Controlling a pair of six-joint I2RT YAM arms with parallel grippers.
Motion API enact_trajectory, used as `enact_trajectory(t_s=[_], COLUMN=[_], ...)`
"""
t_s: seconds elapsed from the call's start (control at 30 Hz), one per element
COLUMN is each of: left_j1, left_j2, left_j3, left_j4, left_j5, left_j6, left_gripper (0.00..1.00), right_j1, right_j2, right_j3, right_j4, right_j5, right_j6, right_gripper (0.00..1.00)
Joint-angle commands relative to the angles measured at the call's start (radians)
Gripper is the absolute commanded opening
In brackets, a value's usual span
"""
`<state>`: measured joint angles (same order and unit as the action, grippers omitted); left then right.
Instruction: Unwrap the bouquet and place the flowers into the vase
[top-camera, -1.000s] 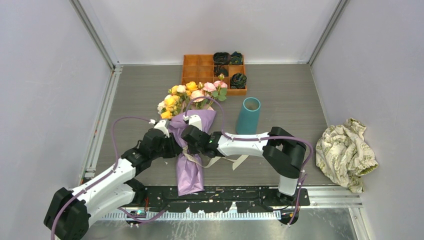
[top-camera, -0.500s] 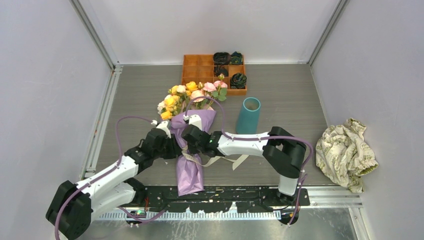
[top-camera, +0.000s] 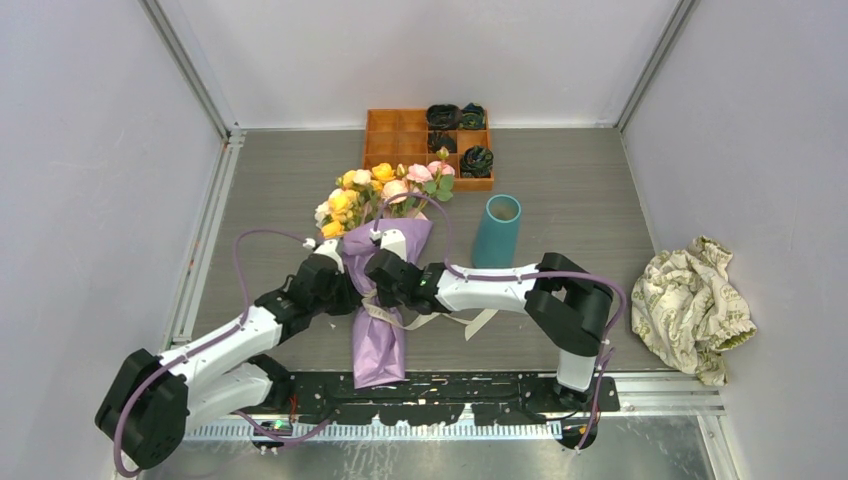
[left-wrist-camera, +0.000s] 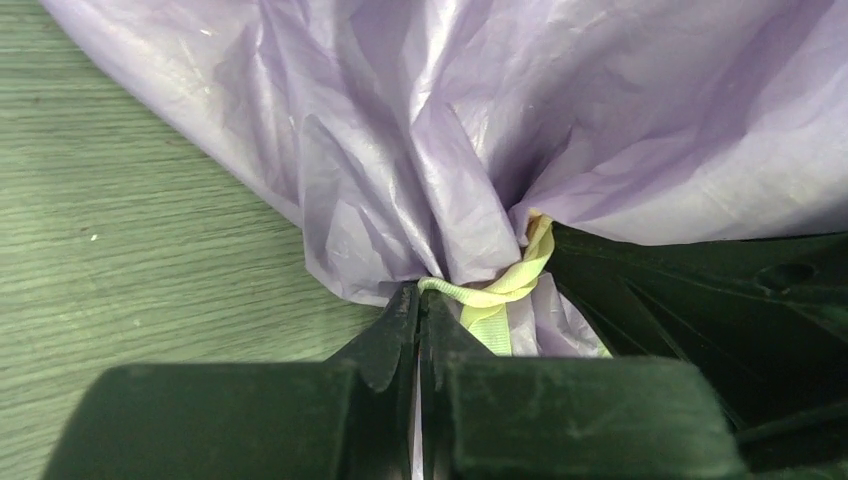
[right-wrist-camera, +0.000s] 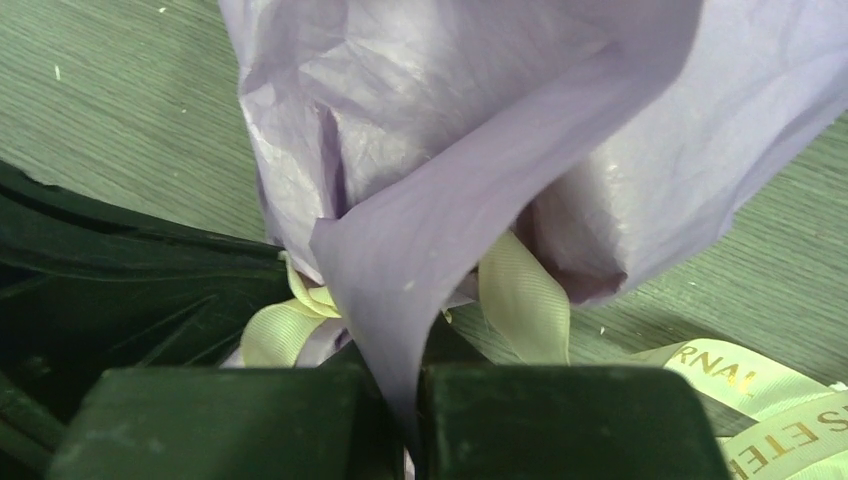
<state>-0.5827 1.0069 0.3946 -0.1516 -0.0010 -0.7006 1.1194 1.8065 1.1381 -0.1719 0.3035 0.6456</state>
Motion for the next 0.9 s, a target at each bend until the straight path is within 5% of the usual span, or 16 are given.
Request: enact_trajectory(t_s=[0.0,0.87], left_j1=[0.002,0.013], left_j2=[-0.046,-0.182], left_j3=[0.047,0.075], left_j4=[-0.009,-0.342], left_j5=[-0.139,-0.414], left_j6=[-0.032,-0.128], left_gripper=[0.00,0.00], right_j1=[-0.023,-0.216], right_j2=[-0.062,-0.262], right_j3=[-0.047,-0.277], right_j4=[0.026,-0.087], right_j5=[0.049,0.116], right_j6=[0.044,0.136], right_gripper=[0.01,0.01])
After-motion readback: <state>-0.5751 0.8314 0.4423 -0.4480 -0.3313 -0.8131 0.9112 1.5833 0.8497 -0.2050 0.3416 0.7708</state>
